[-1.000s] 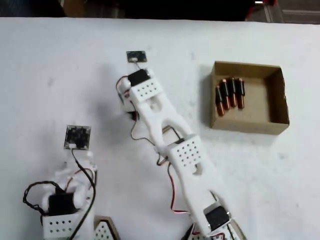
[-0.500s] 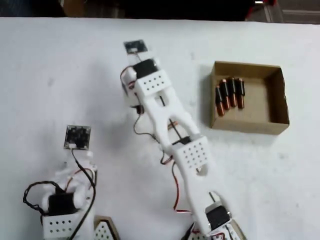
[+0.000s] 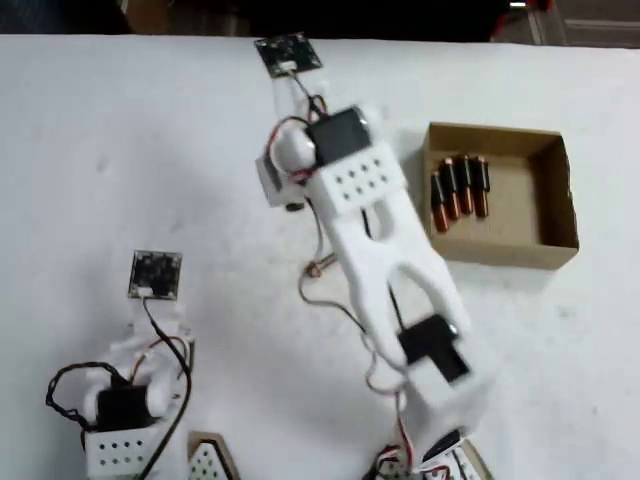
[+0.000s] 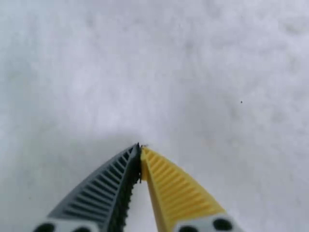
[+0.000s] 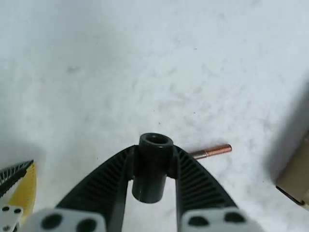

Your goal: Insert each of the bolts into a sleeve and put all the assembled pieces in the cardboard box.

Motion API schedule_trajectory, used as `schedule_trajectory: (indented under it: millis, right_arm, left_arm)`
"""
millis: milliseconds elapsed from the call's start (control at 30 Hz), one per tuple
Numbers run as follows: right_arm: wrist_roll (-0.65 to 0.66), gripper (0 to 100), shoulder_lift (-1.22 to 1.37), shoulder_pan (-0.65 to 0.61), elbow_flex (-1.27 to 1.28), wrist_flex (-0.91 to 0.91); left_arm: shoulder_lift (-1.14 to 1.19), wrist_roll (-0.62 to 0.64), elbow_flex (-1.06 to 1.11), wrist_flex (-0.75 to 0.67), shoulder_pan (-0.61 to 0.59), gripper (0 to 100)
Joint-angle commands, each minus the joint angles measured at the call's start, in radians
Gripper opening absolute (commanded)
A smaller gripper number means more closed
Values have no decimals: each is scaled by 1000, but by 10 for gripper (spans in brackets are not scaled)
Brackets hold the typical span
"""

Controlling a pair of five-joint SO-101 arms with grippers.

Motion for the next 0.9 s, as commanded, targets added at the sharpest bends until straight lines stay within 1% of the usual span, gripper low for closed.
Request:
schedule_trajectory:
  millis: [0,300,600,867]
  right_arm:
    - [49,19,-217,16,143,27]
    - [161,20,-481,22,523,-56]
    - [253,21,-636,174,891,-280]
    - [305,21,-697,236,1158,-452]
  left_arm:
    - [-12,-11,-3,9,-12,23]
    - [-12,-11,-3,11,-12,23]
    - [-12,-11,-3,11,-12,23]
    - [-12,-11,-3,11,-12,23]
